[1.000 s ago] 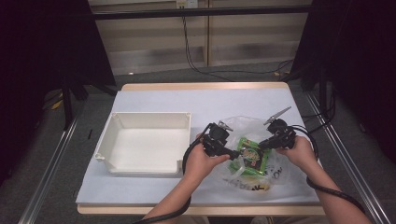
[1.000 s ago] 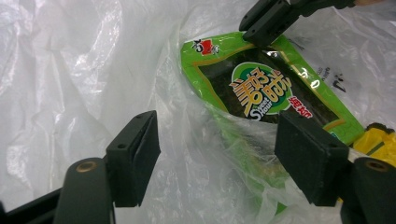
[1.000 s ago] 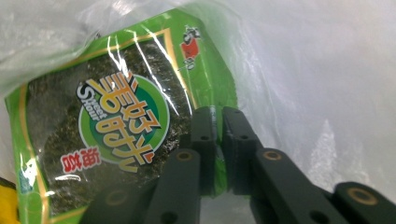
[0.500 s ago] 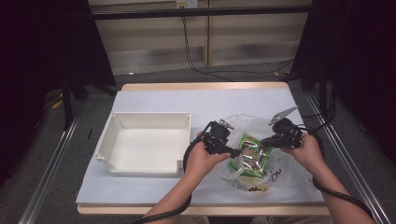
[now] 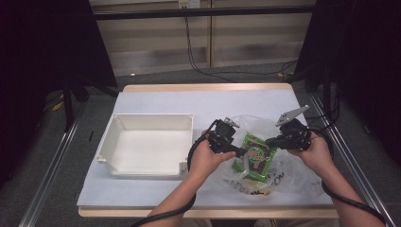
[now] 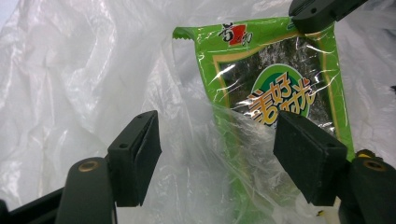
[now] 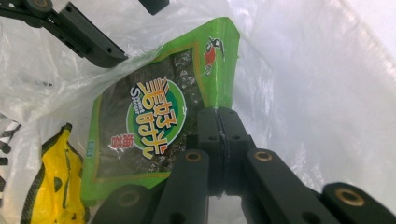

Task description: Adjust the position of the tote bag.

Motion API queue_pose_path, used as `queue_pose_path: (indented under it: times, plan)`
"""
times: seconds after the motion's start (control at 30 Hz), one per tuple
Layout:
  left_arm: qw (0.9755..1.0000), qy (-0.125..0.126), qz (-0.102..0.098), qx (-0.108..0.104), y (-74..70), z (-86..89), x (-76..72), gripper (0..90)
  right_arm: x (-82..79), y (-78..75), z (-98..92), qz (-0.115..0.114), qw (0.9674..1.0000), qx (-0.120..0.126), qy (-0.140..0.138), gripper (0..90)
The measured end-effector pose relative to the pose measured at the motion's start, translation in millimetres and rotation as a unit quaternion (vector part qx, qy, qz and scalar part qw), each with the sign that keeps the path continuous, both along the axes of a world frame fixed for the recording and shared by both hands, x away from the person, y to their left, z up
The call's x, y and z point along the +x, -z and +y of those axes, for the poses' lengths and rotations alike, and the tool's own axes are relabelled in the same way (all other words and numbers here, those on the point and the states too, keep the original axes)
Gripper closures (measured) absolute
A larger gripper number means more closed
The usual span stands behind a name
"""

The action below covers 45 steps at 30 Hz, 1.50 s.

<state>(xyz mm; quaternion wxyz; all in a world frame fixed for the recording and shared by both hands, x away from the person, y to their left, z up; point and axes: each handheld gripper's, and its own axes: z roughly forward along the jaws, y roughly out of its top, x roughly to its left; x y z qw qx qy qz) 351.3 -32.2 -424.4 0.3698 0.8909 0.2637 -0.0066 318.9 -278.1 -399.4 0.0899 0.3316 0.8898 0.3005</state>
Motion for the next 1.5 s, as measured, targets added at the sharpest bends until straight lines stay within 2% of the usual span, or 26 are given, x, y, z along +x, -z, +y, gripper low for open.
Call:
queue_pose_path:
  times: [0.1,0.13,0.17,0.23,0.37,0.5,0.63,0.7,0.77,0.8,0.9,1.0,1.1,1.27,1.4,1.43,1.5]
  plan:
    - [1.0,0.0,-0.001,-0.007,-2.7,-1.7,0.5,31.2,-2.0,-5.5,1.5,-0.011,0.9999,-0.004,-0.007,90.0]
    - [1.0,0.002,-0.002,-0.001,-4.5,-1.4,0.9,31.1,-4.0,-7.8,2.2,-0.01,0.9999,-0.006,0.002,90.0]
    - [1.0,-0.001,-0.001,-0.009,-4.9,-1.9,0.8,30.8,-3.6,-9.3,1.7,-0.017,0.9998,-0.006,-0.001,90.0]
    - [0.9999,0.005,-0.002,-0.011,-7.2,-1.0,1.9,30.5,-4.1,-12.5,0.6,-0.025,0.9997,-0.004,-0.002,90.0]
    - [0.9998,0.008,0.001,-0.018,-12.2,0.2,3.3,28.7,-4.7,-16.5,-2.4,-0.031,0.9995,0.0,-0.001,90.0]
    - [0.9998,0.016,-0.003,-0.014,-19.7,0.8,7.9,26.9,-5.5,-17.4,-1.4,-0.036,0.9993,0.0,-0.007,90.0]
    - [0.9996,0.023,-0.008,-0.012,-26.9,-2.6,13.0,26.8,-7.1,-18.8,1.7,-0.051,0.9986,-0.011,-0.012,90.0]
    - [0.9996,0.024,-0.004,-0.015,-29.5,-4.9,15.6,26.8,-7.3,-19.4,3.4,-0.05,0.9986,-0.009,-0.014,90.0]
    - [0.9995,0.03,-0.005,-0.008,-31.6,-7.2,18.8,26.9,-7.1,-20.9,4.2,-0.057,0.9981,-0.011,-0.018,90.0]
    - [0.9995,0.032,-0.004,-0.008,-31.9,-8.7,19.9,26.9,-7.5,-22.2,4.4,-0.058,0.998,-0.017,-0.018,90.0]
    - [0.9992,0.04,-0.002,-0.002,-32.1,-12.7,23.2,26.9,-6.4,-23.8,5.0,-0.059,0.9978,-0.011,-0.027,89.9]
    - [0.9986,0.053,-0.002,0.006,-31.1,-14.8,28.0,27.4,-6.8,-24.6,6.5,-0.063,0.9975,-0.02,-0.027,89.9]
    - [0.9987,0.05,0.0,0.005,-29.2,-18.4,29.3,28.9,-6.4,-24.5,7.5,-0.064,0.9973,-0.02,-0.028,89.9]
    - [0.9973,0.07,-0.009,0.022,-27.1,-21.1,30.7,32.8,-6.0,-24.1,8.4,-0.066,0.9971,-0.02,-0.031,89.9]
    - [0.997,0.076,-0.012,0.01,-26.5,-22.7,31.2,35.9,-5.9,-24.4,10.2,-0.073,0.9963,-0.017,-0.044,89.8]
    - [0.9969,0.077,-0.011,0.007,-26.5,-22.7,31.6,37.6,-6.5,-25.1,11.2,-0.075,0.9961,-0.022,-0.039,89.8]
    - [0.9966,0.081,-0.012,0.009,-26.5,-22.7,32.8,38.9,-5.8,-25.3,12.0,-0.077,0.9958,-0.021,-0.045,89.8]
